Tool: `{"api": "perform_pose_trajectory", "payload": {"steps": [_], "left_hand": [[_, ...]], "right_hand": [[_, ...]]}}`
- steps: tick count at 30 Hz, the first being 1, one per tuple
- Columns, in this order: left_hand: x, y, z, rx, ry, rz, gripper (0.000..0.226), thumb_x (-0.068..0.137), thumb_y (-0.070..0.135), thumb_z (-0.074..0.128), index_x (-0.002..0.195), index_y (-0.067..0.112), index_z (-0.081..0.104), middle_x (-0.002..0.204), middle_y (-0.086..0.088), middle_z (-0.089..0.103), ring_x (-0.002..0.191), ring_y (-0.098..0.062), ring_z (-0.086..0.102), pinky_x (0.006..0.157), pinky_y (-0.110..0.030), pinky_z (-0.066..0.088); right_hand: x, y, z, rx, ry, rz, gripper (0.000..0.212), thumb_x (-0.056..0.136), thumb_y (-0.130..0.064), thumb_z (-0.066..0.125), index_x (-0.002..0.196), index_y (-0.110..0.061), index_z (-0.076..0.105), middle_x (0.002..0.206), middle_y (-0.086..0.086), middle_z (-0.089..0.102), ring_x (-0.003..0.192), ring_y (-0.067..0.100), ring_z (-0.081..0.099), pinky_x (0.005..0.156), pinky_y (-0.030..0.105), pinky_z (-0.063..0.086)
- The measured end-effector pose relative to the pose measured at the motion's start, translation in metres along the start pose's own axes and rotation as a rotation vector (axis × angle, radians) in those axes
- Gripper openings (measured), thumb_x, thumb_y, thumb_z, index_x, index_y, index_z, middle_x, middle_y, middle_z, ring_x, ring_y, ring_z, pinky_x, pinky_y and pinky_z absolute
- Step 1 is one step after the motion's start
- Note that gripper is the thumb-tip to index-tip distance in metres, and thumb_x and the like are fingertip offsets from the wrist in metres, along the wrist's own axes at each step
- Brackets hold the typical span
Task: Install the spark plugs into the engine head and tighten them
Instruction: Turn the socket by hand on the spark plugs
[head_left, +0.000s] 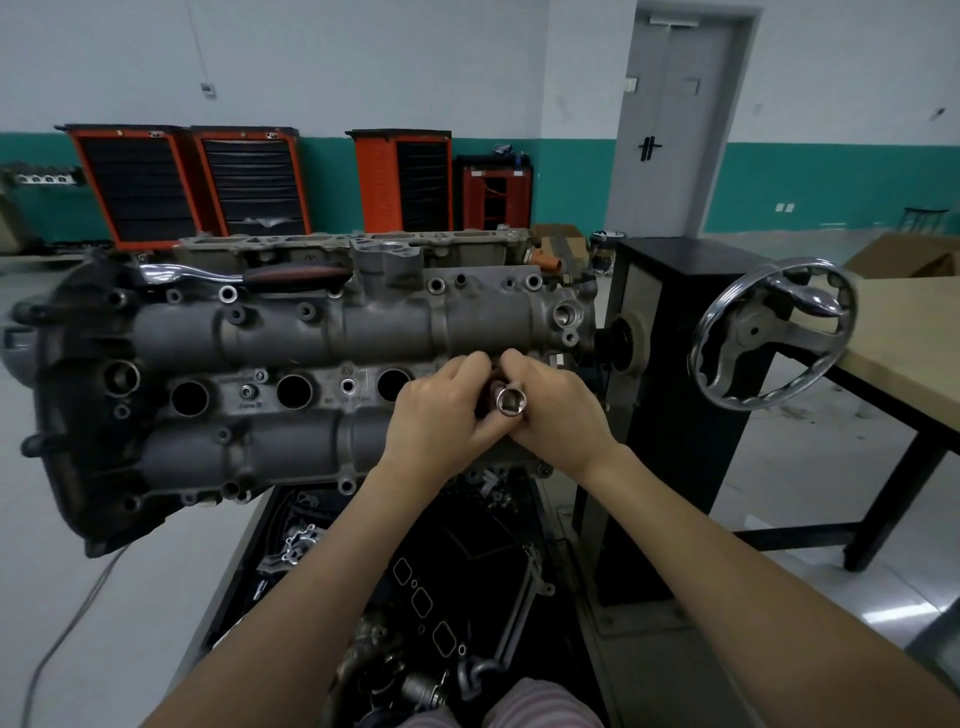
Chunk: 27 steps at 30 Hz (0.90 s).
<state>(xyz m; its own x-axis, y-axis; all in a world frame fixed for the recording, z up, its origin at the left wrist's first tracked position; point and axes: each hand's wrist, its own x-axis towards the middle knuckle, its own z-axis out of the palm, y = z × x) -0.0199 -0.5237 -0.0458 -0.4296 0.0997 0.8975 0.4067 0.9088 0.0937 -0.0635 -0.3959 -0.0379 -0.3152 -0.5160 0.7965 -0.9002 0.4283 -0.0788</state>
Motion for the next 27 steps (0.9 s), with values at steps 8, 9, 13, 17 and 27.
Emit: {"api": "perform_pose_trajectory", "payload": {"steps": [8,9,13,17,27], "left_hand": [[0.002,-0.007,-0.001,-0.088,-0.018,0.069,0.034,0.081,0.028,0.051,0.056,0.006,0.044,0.046,-0.005,0.046,0.037,-0.021,0.041,0.044,-0.017,0.024],[0.004,-0.008,-0.003,-0.072,-0.026,0.095,0.032,0.079,0.028,0.051,0.057,0.006,0.045,0.047,-0.005,0.047,0.037,-0.021,0.042,0.045,-0.017,0.023],[0.015,-0.013,-0.006,0.005,-0.066,0.209,0.026,0.075,0.027,0.050,0.057,0.007,0.046,0.050,-0.003,0.048,0.039,-0.020,0.040,0.043,-0.019,0.023],[0.014,-0.014,-0.005,0.045,-0.049,0.220,0.028,0.075,0.029,0.052,0.057,0.009,0.043,0.050,-0.002,0.046,0.040,-0.018,0.039,0.044,-0.020,0.021],[0.011,-0.011,-0.006,-0.044,-0.116,0.183,0.028,0.080,0.024,0.047,0.061,0.003,0.049,0.052,-0.009,0.049,0.039,-0.027,0.044,0.043,-0.022,0.029]], "right_hand": [[-0.002,0.002,0.002,0.046,-0.034,0.067,0.026,0.072,-0.009,0.065,0.094,0.000,0.054,0.075,0.010,0.064,0.060,0.031,0.061,0.045,0.032,0.045],[-0.002,0.001,0.002,0.050,-0.043,0.052,0.030,0.071,-0.008,0.065,0.098,0.000,0.055,0.078,0.010,0.065,0.061,0.032,0.061,0.046,0.031,0.045],[0.000,0.001,0.000,0.007,-0.058,0.028,0.024,0.070,-0.003,0.064,0.091,0.004,0.056,0.076,0.015,0.062,0.059,0.038,0.058,0.045,0.034,0.044],[0.000,0.001,0.002,-0.025,-0.020,0.024,0.020,0.067,0.003,0.069,0.077,0.006,0.052,0.063,0.016,0.056,0.049,0.037,0.052,0.040,0.033,0.041],[0.000,0.001,0.002,-0.015,0.019,0.045,0.019,0.070,-0.007,0.067,0.080,0.002,0.053,0.064,0.010,0.058,0.051,0.032,0.055,0.042,0.028,0.036]]}}
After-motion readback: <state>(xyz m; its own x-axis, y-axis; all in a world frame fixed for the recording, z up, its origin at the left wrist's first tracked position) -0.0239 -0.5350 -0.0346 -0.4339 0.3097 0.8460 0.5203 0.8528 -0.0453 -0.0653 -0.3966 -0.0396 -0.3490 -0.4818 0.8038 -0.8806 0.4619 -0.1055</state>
